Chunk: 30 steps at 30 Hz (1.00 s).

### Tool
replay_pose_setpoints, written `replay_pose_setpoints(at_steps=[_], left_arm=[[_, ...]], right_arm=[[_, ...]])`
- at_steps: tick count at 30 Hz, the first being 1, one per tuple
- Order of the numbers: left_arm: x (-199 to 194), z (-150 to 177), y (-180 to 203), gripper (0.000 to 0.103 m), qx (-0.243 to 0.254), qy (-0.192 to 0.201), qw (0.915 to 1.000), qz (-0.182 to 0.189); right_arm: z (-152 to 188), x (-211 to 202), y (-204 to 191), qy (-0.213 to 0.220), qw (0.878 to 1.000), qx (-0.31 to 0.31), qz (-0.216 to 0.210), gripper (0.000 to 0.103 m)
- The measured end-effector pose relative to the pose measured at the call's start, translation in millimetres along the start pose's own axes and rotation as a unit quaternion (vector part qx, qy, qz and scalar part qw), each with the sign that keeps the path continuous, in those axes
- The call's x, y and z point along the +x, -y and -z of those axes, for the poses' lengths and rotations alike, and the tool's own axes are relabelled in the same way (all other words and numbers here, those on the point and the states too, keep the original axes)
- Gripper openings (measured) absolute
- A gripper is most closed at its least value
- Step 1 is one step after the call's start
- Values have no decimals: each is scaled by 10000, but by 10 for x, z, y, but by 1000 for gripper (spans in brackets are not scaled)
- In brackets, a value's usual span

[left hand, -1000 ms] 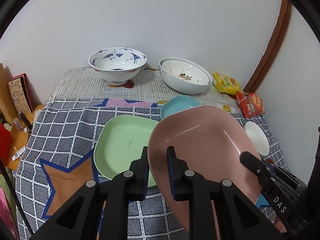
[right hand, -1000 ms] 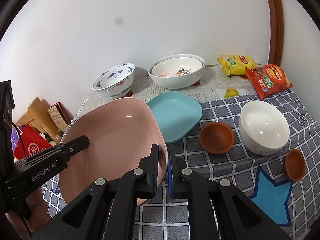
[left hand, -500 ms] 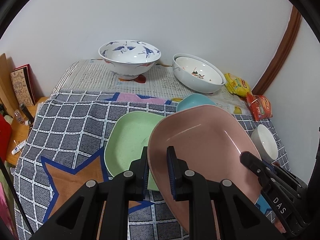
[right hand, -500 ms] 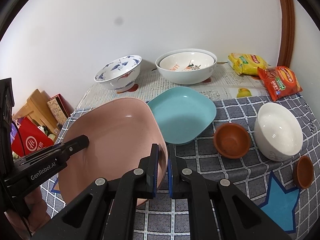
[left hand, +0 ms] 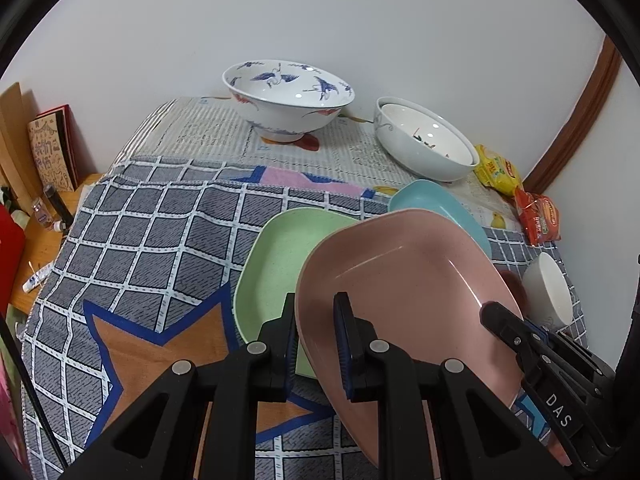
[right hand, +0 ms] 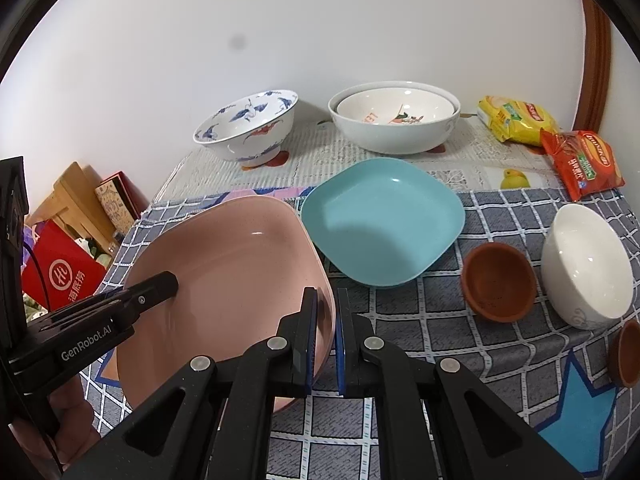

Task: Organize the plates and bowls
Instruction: 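Lift the pink plate with both grippers and carry it over the green plate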

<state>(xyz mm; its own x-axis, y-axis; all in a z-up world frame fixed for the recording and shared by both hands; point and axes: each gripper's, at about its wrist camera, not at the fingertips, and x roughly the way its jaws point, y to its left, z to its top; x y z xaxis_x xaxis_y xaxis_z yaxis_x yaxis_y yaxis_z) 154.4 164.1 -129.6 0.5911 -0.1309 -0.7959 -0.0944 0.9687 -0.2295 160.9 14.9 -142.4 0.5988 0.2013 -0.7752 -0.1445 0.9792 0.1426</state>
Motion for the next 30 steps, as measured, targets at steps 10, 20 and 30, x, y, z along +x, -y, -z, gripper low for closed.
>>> replay_pose_setpoints(at_steps=[10, 20, 30], left_arm=[[131, 21, -86, 17, -39, -99, 9999, -124], [287, 33, -105, 17, -97, -228, 9995, -170], [343, 35, -165, 17, -193, -274, 9991, -276]], right_arm=[[15, 202, -38, -172, 9998, -59, -33, 8], [15, 361, 3, -297, 9995, -68, -36, 8], [-6, 477, -23, -363, 9992, -124, -117, 8]])
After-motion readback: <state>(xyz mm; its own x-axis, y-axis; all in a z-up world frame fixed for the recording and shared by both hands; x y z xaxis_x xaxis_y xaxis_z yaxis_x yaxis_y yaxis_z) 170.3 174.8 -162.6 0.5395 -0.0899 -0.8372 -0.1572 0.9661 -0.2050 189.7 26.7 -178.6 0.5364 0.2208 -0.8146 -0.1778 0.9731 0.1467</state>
